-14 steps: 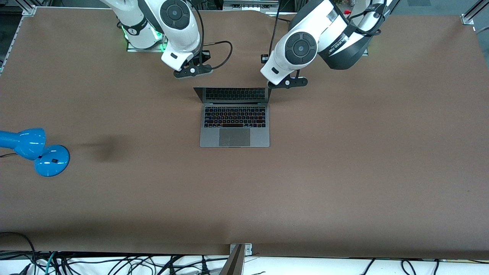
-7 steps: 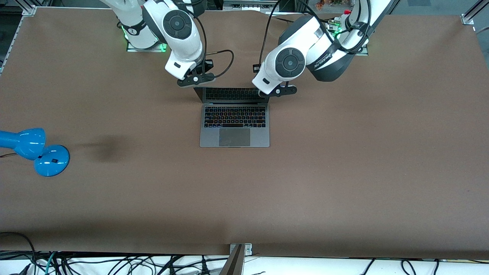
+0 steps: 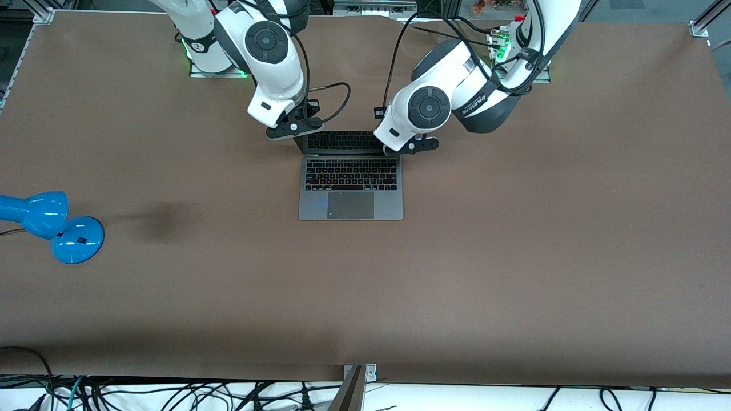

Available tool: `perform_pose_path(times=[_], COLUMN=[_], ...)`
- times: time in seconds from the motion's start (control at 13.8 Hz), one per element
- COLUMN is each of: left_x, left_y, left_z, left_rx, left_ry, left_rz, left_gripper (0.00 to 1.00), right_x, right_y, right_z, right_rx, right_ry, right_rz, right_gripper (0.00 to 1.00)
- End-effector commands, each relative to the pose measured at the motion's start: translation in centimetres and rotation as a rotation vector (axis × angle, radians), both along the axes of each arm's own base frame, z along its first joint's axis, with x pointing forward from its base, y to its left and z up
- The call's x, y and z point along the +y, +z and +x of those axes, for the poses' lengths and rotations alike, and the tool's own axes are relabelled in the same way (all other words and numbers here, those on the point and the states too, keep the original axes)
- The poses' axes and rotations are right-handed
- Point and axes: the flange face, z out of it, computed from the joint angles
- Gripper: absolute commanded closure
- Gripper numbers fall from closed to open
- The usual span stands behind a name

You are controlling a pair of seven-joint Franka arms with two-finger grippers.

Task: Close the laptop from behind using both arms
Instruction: 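Lower both grippers behind the screen and push it forward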

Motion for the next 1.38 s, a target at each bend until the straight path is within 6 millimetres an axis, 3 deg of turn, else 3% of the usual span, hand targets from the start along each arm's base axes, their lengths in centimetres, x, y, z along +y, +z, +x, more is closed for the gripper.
perform_pose_path(times=[0.0, 0.36, 0.87, 1.31], left_x=[-0.2, 0.3, 2.0, 1.9], left_y=[-1.3, -2.7, -4.3, -6.9], left_z=[0.7, 2.3, 5.8, 8.8], left_rx=[-0.038, -0.078, -0.111, -0.134], left_ry=[0.008, 0.015, 0.068, 0.070], left_rz=[0.016, 0.020, 0.011, 0.022], left_gripper=[1.00, 1.00, 1.00, 1.00], right_x=[0.5, 0.4, -0.5, -0.8], right_y=[-1.0, -1.8, -3.0, -5.3], right_z=[1.3, 2.4, 6.5, 9.5], right_rx=[-0.013, -0.042, -0.076, -0.070], right_ry=[0.003, -0.007, -0.027, -0.033], right_rz=[0.016, 0.039, 0.044, 0.033], right_gripper=[1.00, 1.00, 1.00, 1.00])
